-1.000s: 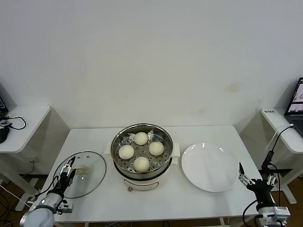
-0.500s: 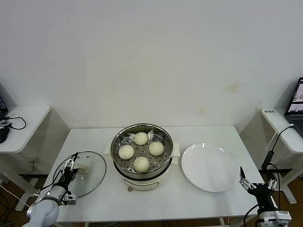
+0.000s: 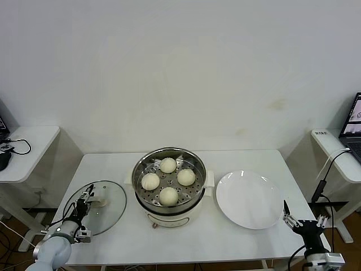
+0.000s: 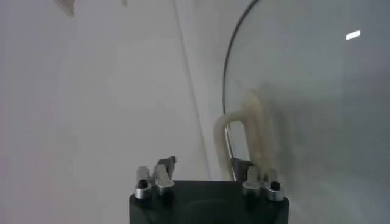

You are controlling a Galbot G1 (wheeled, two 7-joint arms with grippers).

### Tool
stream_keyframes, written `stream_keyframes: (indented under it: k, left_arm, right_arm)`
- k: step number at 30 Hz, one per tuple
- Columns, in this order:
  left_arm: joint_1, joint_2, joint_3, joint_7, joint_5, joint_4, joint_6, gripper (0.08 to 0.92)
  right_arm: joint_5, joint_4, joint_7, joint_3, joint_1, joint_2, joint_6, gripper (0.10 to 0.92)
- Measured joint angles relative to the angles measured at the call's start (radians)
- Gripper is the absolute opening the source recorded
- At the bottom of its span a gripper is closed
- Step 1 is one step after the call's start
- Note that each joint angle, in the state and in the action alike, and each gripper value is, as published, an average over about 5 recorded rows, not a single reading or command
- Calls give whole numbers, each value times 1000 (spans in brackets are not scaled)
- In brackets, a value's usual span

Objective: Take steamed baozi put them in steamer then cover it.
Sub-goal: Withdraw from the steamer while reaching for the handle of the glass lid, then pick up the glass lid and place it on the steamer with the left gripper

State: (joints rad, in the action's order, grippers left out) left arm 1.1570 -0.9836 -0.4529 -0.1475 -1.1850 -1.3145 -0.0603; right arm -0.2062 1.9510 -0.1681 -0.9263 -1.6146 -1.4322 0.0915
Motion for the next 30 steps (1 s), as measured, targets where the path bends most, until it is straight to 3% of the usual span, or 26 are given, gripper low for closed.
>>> stream_keyframes:
  k: [12, 21, 30]
  left_arm:
    - [41, -10, -42, -28, 66, -54, -10, 156]
    - [144, -23, -139, -37, 107, -226, 22, 141]
    - [279, -5, -276, 41, 129, -442, 105, 141]
  right_arm:
    - [-4, 20, -6, 27, -3, 4, -3, 823]
    - [-6, 34, -9, 53, -3, 19, -1, 822]
    - [22, 41, -11, 73, -4, 30, -12, 823]
